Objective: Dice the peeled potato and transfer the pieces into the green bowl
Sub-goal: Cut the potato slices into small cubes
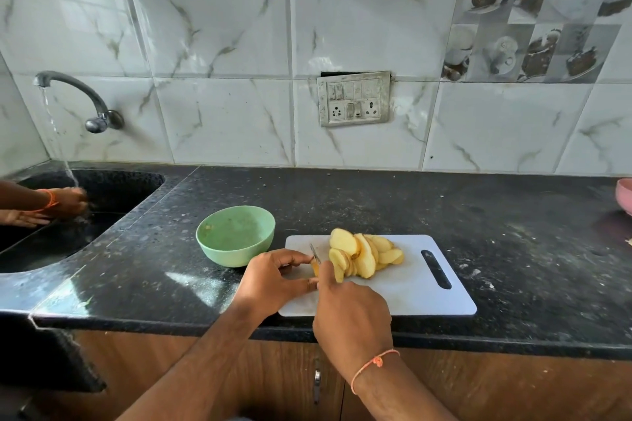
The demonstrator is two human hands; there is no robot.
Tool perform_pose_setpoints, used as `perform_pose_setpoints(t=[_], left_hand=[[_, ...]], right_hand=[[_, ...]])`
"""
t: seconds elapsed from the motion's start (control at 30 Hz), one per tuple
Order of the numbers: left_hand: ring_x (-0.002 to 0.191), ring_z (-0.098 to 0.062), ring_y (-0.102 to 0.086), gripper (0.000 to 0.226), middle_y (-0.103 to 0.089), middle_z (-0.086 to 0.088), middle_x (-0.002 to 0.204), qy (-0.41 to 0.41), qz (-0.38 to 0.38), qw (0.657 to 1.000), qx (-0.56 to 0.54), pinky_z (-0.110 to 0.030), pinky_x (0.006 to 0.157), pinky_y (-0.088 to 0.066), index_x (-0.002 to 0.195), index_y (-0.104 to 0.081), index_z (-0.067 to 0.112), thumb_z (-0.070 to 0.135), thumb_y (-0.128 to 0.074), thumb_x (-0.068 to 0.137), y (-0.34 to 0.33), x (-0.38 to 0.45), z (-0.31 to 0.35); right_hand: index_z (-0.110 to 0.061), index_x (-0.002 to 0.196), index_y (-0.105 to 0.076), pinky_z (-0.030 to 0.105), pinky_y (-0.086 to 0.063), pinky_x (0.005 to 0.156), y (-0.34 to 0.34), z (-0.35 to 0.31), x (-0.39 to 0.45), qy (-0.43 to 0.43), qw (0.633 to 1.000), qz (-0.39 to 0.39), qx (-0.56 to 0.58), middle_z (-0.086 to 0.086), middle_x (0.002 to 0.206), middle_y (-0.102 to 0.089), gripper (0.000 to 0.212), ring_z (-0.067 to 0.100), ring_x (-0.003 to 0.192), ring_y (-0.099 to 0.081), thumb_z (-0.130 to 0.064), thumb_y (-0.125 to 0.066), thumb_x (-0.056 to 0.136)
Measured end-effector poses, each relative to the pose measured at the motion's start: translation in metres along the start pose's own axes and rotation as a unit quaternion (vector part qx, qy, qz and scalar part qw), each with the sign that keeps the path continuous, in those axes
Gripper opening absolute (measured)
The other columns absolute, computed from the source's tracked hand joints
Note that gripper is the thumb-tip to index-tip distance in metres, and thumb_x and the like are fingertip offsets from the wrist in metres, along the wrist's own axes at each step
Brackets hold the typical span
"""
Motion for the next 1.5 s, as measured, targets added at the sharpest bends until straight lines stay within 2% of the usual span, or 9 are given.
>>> perform_pose_setpoints(t=[0.2, 0.27, 0.37, 0.57, 0.9, 1.0, 1.13, 1.37, 1.5], left_hand=[[0.096, 0.006, -0.07, 0.042, -0.074, 0.031, 0.099, -0.012, 0.006, 1.0, 0.004, -0.012, 0.082, -0.054, 0.103, -0.082, 0.037, 0.043, -0.099, 0.065, 0.001, -0.003, 0.003], [0.103, 0.002, -0.069, 0.045, -0.072, 0.031, 0.106, -0.038, 0.008, 0.999, 0.009, -0.016, 0.086, -0.054, 0.104, -0.08, 0.038, 0.048, -0.097, 0.064, 0.003, -0.004, 0.007], [0.116, 0.0, -0.066, 0.049, -0.069, 0.028, 0.119, -0.085, -0.011, 0.996, 0.004, -0.025, 0.094, -0.056, 0.112, -0.077, 0.037, 0.043, -0.097, 0.067, 0.001, -0.007, 0.016], [0.113, -0.004, -0.068, 0.04, -0.07, 0.025, 0.119, -0.124, -0.006, 0.991, 0.039, -0.036, 0.089, -0.059, 0.111, -0.078, 0.036, 0.037, -0.094, 0.074, 0.002, -0.012, 0.024], [0.079, -0.01, -0.065, 0.034, -0.069, 0.025, 0.107, -0.161, 0.018, 0.982, 0.102, -0.013, 0.062, -0.046, 0.109, -0.077, 0.035, 0.051, -0.083, 0.079, 0.001, -0.016, 0.029], [0.08, -0.004, -0.065, 0.033, -0.069, 0.026, 0.107, -0.162, 0.02, 0.981, 0.109, -0.01, 0.063, -0.044, 0.108, -0.077, 0.034, 0.049, -0.085, 0.08, 0.0, -0.016, 0.029], [0.08, -0.004, -0.065, 0.032, -0.069, 0.026, 0.107, -0.154, 0.023, 0.982, 0.106, -0.012, 0.063, -0.045, 0.107, -0.077, 0.034, 0.048, -0.087, 0.08, 0.0, -0.016, 0.028], [0.081, -0.005, -0.065, 0.04, -0.067, 0.027, 0.109, -0.158, 0.011, 0.981, 0.111, -0.012, 0.064, -0.046, 0.112, -0.075, 0.036, 0.057, -0.075, 0.078, -0.001, -0.017, 0.028], [0.086, -0.005, -0.068, 0.041, -0.067, 0.028, 0.113, -0.158, 0.008, 0.981, 0.114, -0.022, 0.069, -0.054, 0.112, -0.074, 0.039, 0.061, -0.074, 0.078, -0.002, -0.015, 0.026]], right_hand=[[-0.016, 0.155, -0.02, 0.034, -0.042, 0.057, -0.002, 0.002, -0.002, 0.012, 1.0, 0.004, -0.001, 0.008, 0.098, -0.072, 0.058, 0.028, 0.083, -0.069, -0.012, -0.042, 0.102], [-0.016, 0.154, -0.021, 0.032, -0.033, 0.05, 0.0, 0.007, -0.004, 0.012, 1.0, 0.009, 0.004, 0.008, 0.096, -0.071, 0.057, 0.027, 0.08, -0.068, -0.013, -0.043, 0.102], [-0.017, 0.148, -0.026, 0.033, -0.038, 0.053, 0.001, 0.012, -0.006, 0.007, 1.0, 0.019, 0.023, 0.007, 0.092, -0.071, 0.05, 0.027, 0.077, -0.067, -0.015, -0.042, 0.101], [-0.02, 0.145, -0.029, 0.028, -0.022, 0.045, 0.003, 0.011, -0.008, 0.001, 0.998, 0.033, 0.052, 0.005, 0.092, -0.07, 0.041, 0.023, 0.064, -0.049, -0.021, -0.04, 0.106], [-0.015, 0.154, -0.024, 0.029, -0.017, 0.043, -0.001, 0.008, -0.005, 0.021, 0.999, 0.039, 0.012, 0.006, 0.088, -0.067, 0.052, 0.021, 0.062, -0.047, -0.021, -0.044, 0.106], [-0.014, 0.152, -0.035, 0.029, -0.013, 0.041, -0.003, 0.012, -0.007, 0.013, 0.999, 0.037, -0.005, 0.005, 0.078, -0.066, 0.054, 0.02, 0.055, -0.043, -0.02, -0.05, 0.101], [-0.015, 0.156, -0.021, 0.032, -0.019, 0.043, 0.0, 0.009, -0.015, 0.029, 0.999, 0.026, 0.009, 0.006, 0.087, -0.066, 0.055, 0.023, 0.06, -0.045, -0.016, -0.039, 0.104], [-0.017, 0.154, -0.027, 0.03, -0.033, 0.051, 0.005, 0.008, -0.003, 0.01, 1.0, 0.021, 0.02, 0.006, 0.096, -0.069, 0.053, 0.021, 0.068, -0.049, -0.016, -0.045, 0.105], [-0.02, 0.151, -0.029, 0.032, -0.035, 0.052, 0.003, 0.013, 0.0, 0.014, 1.0, 0.009, 0.022, 0.004, 0.091, -0.068, 0.049, 0.02, 0.067, -0.05, -0.016, -0.045, 0.104]])
Point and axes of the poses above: each hand's wrist, its own x-axis towards the middle knuckle, its own y-axis out of the back of the hand, z = x × y, the point moved 7 cm from there along x, towards the middle knuckle
